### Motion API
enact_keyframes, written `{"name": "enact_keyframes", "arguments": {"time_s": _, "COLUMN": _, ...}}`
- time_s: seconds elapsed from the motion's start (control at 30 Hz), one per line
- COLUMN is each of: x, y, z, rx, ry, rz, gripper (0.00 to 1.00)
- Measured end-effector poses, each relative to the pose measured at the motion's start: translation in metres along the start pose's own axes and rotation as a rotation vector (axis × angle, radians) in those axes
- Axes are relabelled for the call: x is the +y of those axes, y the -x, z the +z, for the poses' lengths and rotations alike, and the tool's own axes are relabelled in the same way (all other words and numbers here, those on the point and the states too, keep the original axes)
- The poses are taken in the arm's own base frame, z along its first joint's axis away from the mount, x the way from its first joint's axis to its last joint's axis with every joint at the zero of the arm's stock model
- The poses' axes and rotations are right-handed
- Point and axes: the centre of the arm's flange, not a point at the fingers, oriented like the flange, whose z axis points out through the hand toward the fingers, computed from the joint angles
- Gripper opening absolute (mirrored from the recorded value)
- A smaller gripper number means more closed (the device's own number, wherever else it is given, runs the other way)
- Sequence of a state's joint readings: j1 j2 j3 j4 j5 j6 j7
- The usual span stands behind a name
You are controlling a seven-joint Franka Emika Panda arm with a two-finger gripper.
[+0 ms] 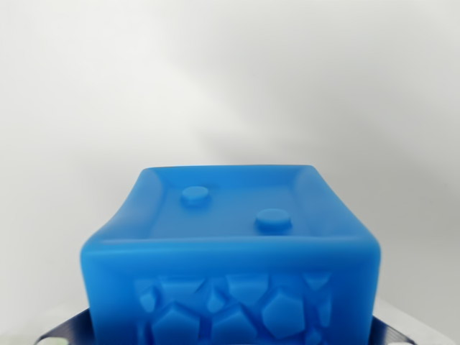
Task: Stack cube
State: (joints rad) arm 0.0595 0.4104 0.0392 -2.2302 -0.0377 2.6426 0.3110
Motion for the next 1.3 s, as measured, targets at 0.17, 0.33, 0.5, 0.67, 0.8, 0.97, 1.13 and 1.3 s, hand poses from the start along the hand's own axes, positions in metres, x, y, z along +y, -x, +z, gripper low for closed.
{"name": "enact_keyframes", "arguments": {"time_s": 0.17, "x": 0.0, "y": 0.0, "z": -0.013, "rx": 0.0, "ry": 0.0, "rz": 0.001, "gripper": 0.0}}
{"name": "enact_keyframes", "arguments": {"time_s": 0.33, "x": 0.0, "y": 0.0, "z": -0.03, "rx": 0.002, "ry": 0.0, "rz": 0.001, "gripper": 0.0}}
{"name": "enact_keyframes", "arguments": {"time_s": 0.5, "x": -0.002, "y": -0.001, "z": -0.039, "rx": 0.003, "ry": 0.0, "rz": 0.01, "gripper": 0.0}}
{"name": "enact_keyframes", "arguments": {"time_s": 0.67, "x": -0.011, "y": -0.003, "z": -0.04, "rx": 0.0, "ry": 0.0, "rz": 0.03, "gripper": 0.0}}
{"name": "enact_keyframes", "arguments": {"time_s": 0.8, "x": -0.017, "y": -0.005, "z": -0.044, "rx": 0.001, "ry": 0.0, "rz": 0.047, "gripper": 0.0}}
{"name": "enact_keyframes", "arguments": {"time_s": 0.97, "x": -0.024, "y": -0.008, "z": -0.047, "rx": 0.001, "ry": 0.0, "rz": 0.069, "gripper": 0.0}}
{"name": "enact_keyframes", "arguments": {"time_s": 1.13, "x": -0.033, "y": -0.011, "z": -0.051, "rx": 0.001, "ry": 0.0, "rz": 0.093, "gripper": 0.0}}
{"name": "enact_keyframes", "arguments": {"time_s": 1.3, "x": -0.042, "y": -0.014, "z": -0.056, "rx": 0.001, "ry": 0.0, "rz": 0.119, "gripper": 0.0}}
